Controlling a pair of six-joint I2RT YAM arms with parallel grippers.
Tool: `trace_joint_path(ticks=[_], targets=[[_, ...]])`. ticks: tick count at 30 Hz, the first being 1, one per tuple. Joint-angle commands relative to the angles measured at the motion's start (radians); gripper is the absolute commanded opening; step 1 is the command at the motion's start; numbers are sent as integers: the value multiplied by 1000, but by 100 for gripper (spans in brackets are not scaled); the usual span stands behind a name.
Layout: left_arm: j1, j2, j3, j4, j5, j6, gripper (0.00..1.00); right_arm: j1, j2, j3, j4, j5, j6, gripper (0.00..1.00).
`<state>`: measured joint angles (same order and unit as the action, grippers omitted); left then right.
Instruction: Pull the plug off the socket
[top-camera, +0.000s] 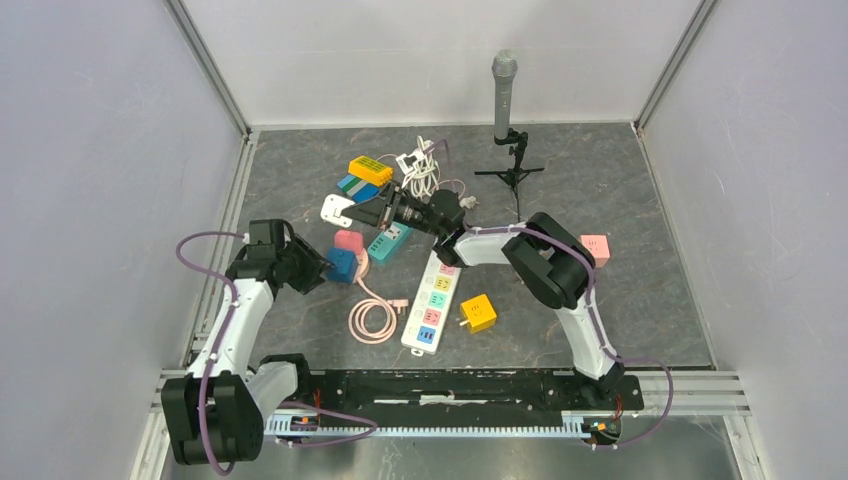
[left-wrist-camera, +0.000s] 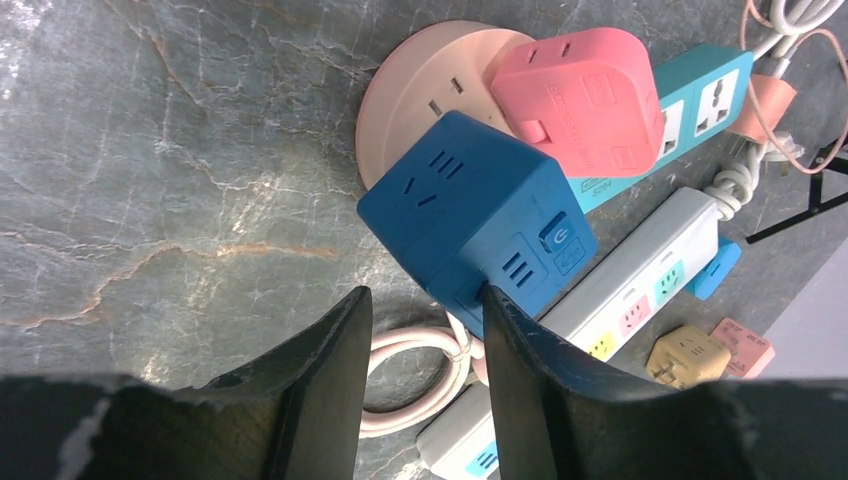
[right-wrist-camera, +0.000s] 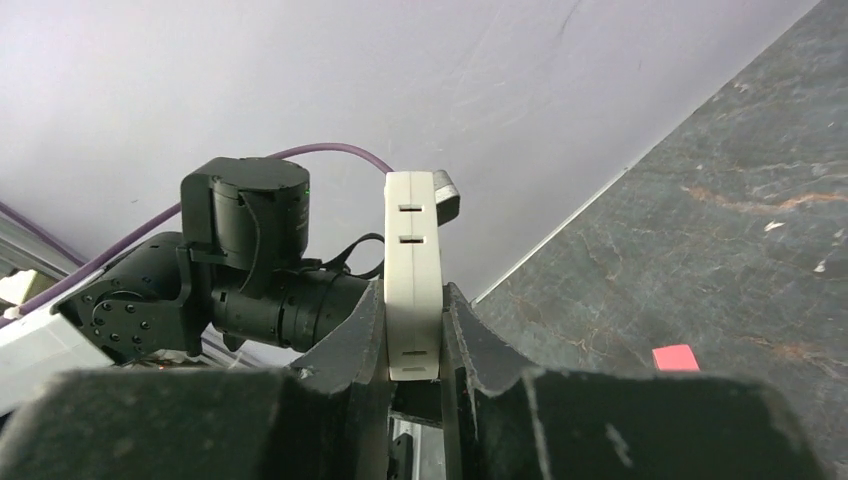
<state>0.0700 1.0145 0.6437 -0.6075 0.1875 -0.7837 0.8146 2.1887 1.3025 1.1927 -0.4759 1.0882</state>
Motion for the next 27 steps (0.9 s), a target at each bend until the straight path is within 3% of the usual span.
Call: trace_joint_path(ticks=[1, 8, 12, 16, 19, 23, 27], targets=[[2, 15, 62, -71, -55, 53, 53, -13, -165, -58, -57, 36, -157, 0], [2, 23, 271, -91, 60, 110, 63, -33, -397, -253, -291, 142, -423, 0], [4, 25, 342, -138, 53, 158, 70, -49, -540, -380, -498, 277, -565, 0], [5, 7, 377, -195, -22, 232, 85, -66, -674, -468, -749, 478, -677, 0], [5, -20, 387, -229, -112, 272, 100, -81, -769, -519, -924, 657, -698, 0], [5, -41, 435, -292, -92, 270, 100, -109, -871, -556, -1159, 812, -623, 0], [5, -60, 414, -255, -36, 237, 100, -137, -940, -613, -1269, 819, -568, 0]])
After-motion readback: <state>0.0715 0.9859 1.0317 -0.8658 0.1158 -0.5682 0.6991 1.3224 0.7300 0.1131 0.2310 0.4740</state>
